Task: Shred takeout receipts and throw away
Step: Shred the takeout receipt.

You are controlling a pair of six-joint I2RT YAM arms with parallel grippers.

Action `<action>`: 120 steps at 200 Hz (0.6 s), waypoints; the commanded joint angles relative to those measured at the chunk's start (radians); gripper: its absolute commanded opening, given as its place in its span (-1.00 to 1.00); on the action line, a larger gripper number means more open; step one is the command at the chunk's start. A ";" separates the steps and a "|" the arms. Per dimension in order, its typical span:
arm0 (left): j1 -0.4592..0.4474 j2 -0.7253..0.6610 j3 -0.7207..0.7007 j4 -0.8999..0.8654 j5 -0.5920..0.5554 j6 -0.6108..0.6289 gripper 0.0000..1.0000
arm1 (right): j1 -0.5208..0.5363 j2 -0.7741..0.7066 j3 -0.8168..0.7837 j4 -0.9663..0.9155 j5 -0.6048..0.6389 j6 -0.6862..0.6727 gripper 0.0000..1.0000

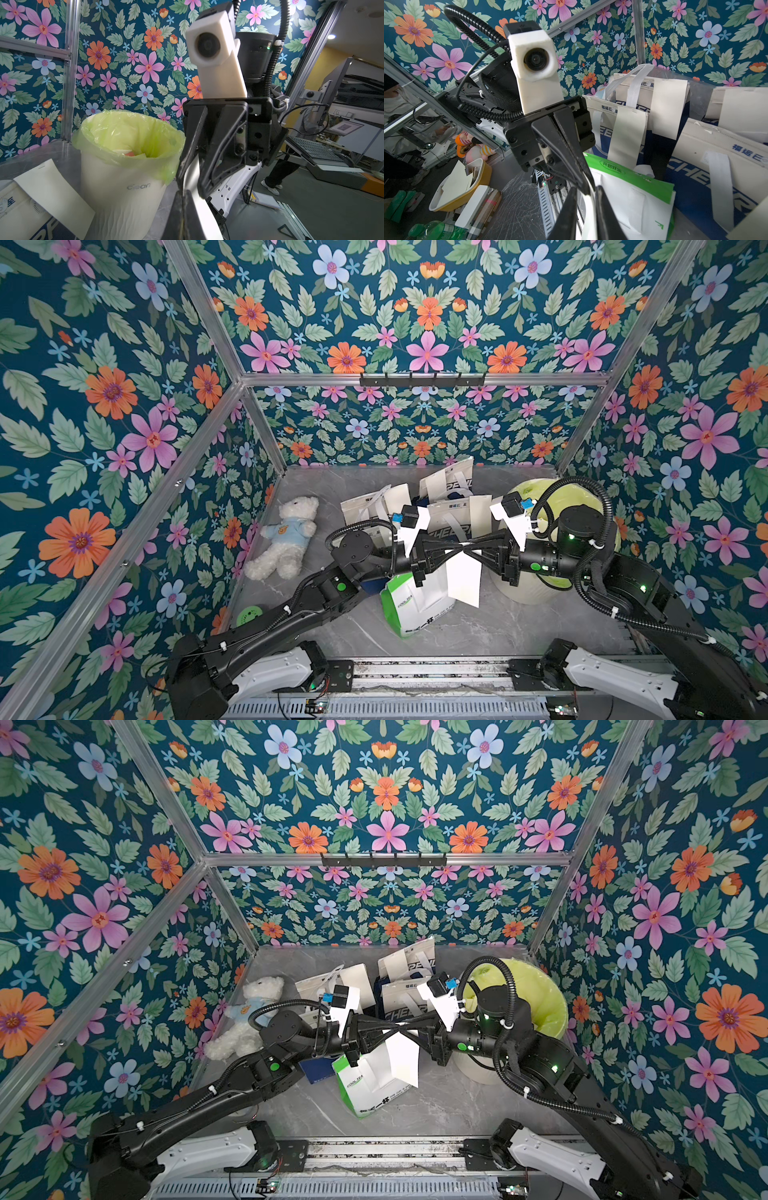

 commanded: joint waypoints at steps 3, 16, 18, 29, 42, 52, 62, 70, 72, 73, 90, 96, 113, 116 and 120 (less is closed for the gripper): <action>-0.001 -0.005 0.006 0.004 -0.015 0.019 -1.00 | 0.001 -0.003 0.006 -0.012 0.013 -0.017 -0.69; 0.000 -0.004 0.007 0.007 -0.021 0.020 -1.00 | 0.001 0.001 0.004 -0.015 0.007 -0.014 -0.74; -0.001 -0.002 0.008 0.006 -0.021 0.019 -1.00 | 0.001 0.002 0.004 -0.015 0.007 -0.015 -0.75; -0.001 0.000 0.012 0.012 -0.021 0.020 -1.00 | 0.001 0.008 0.001 -0.010 0.002 -0.009 -0.80; -0.001 0.004 0.017 0.011 -0.020 0.020 -1.00 | 0.001 0.012 -0.002 0.003 0.011 0.010 -1.00; -0.001 0.007 0.019 0.010 -0.022 0.024 -1.00 | 0.001 0.021 0.000 0.005 0.028 0.029 -1.00; -0.001 0.009 0.019 0.012 -0.029 0.031 -1.00 | 0.001 0.034 0.006 -0.002 0.047 0.045 -1.00; -0.001 0.009 0.019 0.016 -0.037 0.041 -1.00 | 0.001 0.052 0.015 -0.010 0.070 0.065 -1.00; -0.001 0.009 0.018 0.019 -0.039 0.044 -1.00 | 0.001 0.055 0.017 -0.013 0.075 0.071 -1.00; -0.001 0.009 0.018 0.019 -0.039 0.045 -1.00 | 0.001 0.057 0.018 -0.014 0.078 0.074 -1.00; -0.004 0.010 0.007 0.064 -0.044 0.083 -1.00 | 0.001 0.095 0.039 -0.047 0.179 0.131 -1.00; -0.007 0.007 -0.004 0.094 -0.033 0.109 -1.00 | 0.002 0.108 0.050 -0.064 0.219 0.160 -1.00; -0.027 -0.008 -0.032 0.154 -0.034 0.180 -1.00 | 0.001 0.137 0.072 -0.097 0.290 0.209 -1.00; -0.029 -0.010 -0.034 0.156 -0.037 0.190 -1.00 | 0.001 0.140 0.076 -0.100 0.295 0.214 -1.00; -0.032 -0.011 -0.035 0.158 -0.040 0.200 -1.00 | 0.001 0.146 0.083 -0.105 0.301 0.222 -1.00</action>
